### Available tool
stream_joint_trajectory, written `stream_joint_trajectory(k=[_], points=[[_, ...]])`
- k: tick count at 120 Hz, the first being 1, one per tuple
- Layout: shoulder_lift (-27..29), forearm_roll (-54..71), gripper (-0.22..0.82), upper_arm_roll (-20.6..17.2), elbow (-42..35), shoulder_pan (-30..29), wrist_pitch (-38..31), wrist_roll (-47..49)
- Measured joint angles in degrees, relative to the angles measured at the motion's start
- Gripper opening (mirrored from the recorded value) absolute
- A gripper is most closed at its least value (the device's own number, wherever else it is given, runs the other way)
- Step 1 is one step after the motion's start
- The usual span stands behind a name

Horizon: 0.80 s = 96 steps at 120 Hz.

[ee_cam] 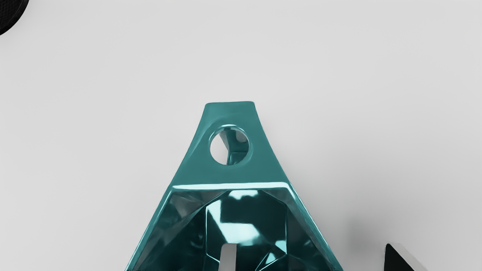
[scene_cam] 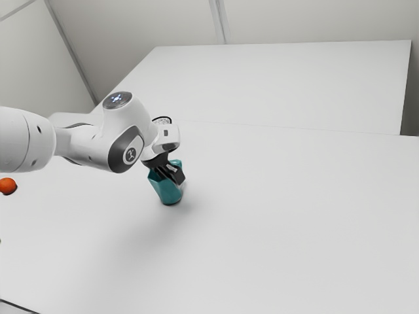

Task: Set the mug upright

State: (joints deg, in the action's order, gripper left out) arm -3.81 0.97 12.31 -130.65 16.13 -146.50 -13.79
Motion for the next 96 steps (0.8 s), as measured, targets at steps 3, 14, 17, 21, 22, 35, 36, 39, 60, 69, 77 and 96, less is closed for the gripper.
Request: stream_joint_trajectory(k=[3,14,17,21,22,35,36,39,60,69,77,96], points=[[0.0,0.0,0.4,0.0,0.0,0.0,0.0,0.0],[0.3,0.0,0.45,0.0,0.0,0.0,0.2,0.1],[0.4,0.0,0.47,0.0,0.0,0.0,0.2,0.1],[0.5,0.0,0.49,0.0,0.0,0.0,0.3,0.1],[0.5,0.0,0.49,-0.1,0.0,0.0,0.3,0.1],[1.2,-0.1,0.54,-0.3,0.0,-0.1,0.5,0.2],[1.3,-0.1,0.54,-0.4,0.0,0.0,0.5,0.2],[1.6,-0.2,0.55,-0.4,0.0,0.0,0.6,0.2],[4.8,-0.9,0.58,-0.5,0.1,0.5,2.7,0.5],[6.4,-1.0,0.59,-0.5,0.5,0.7,4.0,0.9],[7.2,-1.5,0.59,-0.7,2.1,0.6,5.8,1.3],[6.2,-3.6,0.6,-0.7,13.0,-0.2,16.1,2.3]])
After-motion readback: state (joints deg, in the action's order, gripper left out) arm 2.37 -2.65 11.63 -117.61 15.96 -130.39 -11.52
